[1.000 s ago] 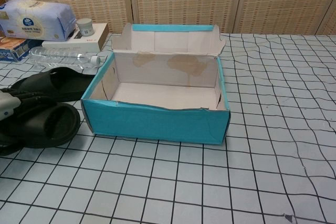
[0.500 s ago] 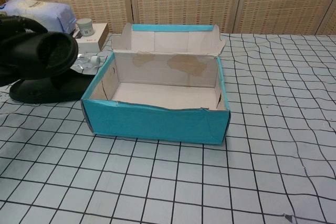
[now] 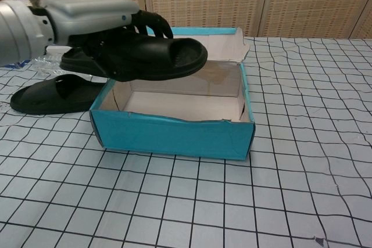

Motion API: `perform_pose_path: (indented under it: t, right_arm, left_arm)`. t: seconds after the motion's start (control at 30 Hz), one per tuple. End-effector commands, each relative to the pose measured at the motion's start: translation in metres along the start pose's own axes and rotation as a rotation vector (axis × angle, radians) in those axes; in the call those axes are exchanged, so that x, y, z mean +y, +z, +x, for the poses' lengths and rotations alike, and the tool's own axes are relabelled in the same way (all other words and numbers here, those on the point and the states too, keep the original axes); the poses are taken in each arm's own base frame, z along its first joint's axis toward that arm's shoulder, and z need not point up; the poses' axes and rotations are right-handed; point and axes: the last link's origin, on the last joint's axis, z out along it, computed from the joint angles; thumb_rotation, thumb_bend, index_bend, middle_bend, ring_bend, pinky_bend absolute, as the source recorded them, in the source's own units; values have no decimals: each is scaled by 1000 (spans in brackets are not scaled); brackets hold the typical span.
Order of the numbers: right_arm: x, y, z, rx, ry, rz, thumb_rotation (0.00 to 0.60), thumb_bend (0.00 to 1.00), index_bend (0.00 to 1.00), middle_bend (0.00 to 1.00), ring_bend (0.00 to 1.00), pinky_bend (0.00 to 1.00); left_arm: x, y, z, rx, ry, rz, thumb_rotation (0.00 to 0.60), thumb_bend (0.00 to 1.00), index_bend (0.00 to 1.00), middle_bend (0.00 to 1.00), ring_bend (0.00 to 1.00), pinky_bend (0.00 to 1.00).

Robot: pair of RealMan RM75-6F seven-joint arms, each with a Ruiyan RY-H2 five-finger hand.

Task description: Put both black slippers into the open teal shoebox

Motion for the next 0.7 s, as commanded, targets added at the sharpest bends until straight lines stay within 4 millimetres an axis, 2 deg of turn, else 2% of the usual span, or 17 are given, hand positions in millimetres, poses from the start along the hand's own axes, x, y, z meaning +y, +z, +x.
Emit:
perform_pose_path:
  t: [0.03,0.23,0.43,0.7]
  right_arm:
    - [4,2,1,0,3,-15,576,142,0,0,0,0]
    - [5,4,0,-9,7,-20,577,143,0,0,0,0]
    - [6,7,-1,-23,14,-21,577,143,0,0,0,0]
    - [9,6,2,-13,22,-24,577,142,0,0,0,0]
  left_arm:
    - [13,33,-5,-9,12,-9,600,508,617,694,629,549]
    - [29,58,-9,-46,20,-19,600,510,619,695,628,548]
    - [51,71,-12,-94,29,-47,600,510,613,695,628,550]
    - [51,84,-29,-150,51,-18,600,508,603,693,628,551]
